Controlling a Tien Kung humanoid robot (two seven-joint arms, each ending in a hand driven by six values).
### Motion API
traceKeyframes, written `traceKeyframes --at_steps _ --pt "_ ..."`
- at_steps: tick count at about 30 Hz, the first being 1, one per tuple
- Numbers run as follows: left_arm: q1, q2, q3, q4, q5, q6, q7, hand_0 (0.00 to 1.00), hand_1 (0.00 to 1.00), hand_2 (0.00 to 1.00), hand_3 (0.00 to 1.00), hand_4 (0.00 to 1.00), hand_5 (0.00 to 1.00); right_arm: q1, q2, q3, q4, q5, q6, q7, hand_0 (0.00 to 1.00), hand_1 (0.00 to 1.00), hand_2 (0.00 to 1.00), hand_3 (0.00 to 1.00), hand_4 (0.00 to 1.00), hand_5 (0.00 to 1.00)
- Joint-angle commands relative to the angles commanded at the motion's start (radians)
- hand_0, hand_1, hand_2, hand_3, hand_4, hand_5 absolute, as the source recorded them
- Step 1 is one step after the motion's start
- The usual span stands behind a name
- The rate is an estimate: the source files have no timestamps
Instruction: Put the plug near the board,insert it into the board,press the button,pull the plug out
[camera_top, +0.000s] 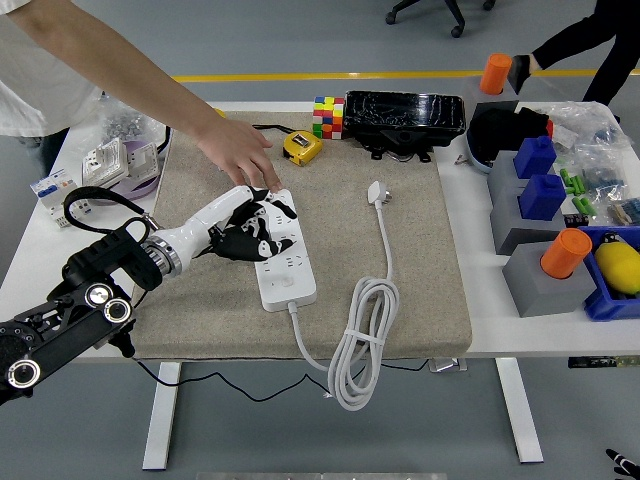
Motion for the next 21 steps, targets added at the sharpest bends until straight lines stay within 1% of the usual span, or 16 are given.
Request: traceKeyframes --at_steps 3,5,6,10,11,12,21 --pt "0.011 -0.012 -0.016 0.022 -0.064 0.100 -0.078 0.236 0.230 0.294 0.486 0.771 0.172 0.000 0.001 0.000 -0.003 0.000 0.000 0.000 0.651 0.661 0.660 0.555 0.908 0.506" --pt "0.018 -0.020 -0.029 0.030 -0.093 0.148 -0.110 0.236 0.230 0.294 0.486 0.771 0.172 -0.001 0.002 0.002 -0.004 0.000 0.000 0.000 0.651 0.661 0.660 0.555 0.908 0.506" --pt "0.022 -0.024 -0.035 0.032 -0.101 0.160 -0.118 0.288 0.327 0.417 0.437 0.764 0.194 -0.002 0.003 0.003 -0.004 0.001 0.000 0.000 0.651 0.661 0.660 0.554 0.908 0.505" --pt "0.036 -0.035 -0.058 0.042 -0.138 0.165 -0.129 0.288 0.327 0.417 0.437 0.764 0.194 -0.005 0.006 0.003 -0.011 0.003 0.000 0.000 0.651 0.661 0.660 0.554 0.908 0.505" --pt "0.038 -0.036 -0.060 0.043 -0.140 0.166 -0.130 0.288 0.327 0.417 0.437 0.764 0.194 -0.006 0.006 0.004 -0.012 0.003 0.000 0.000 0.651 0.661 0.660 0.554 0.908 0.505" --pt "0.041 -0.038 -0.061 0.044 -0.141 0.169 -0.134 0.314 0.364 0.472 0.472 0.760 0.203 -0.007 0.007 0.004 -0.012 0.003 0.000 0.000 0.656 0.661 0.660 0.555 0.908 0.506" --pt "0.050 -0.041 -0.065 0.045 -0.139 0.165 -0.124 0.319 0.365 0.483 0.485 0.751 0.200 -0.008 0.010 0.004 -0.010 0.003 -0.001 0.001 0.651 0.662 0.660 0.555 0.908 0.505"
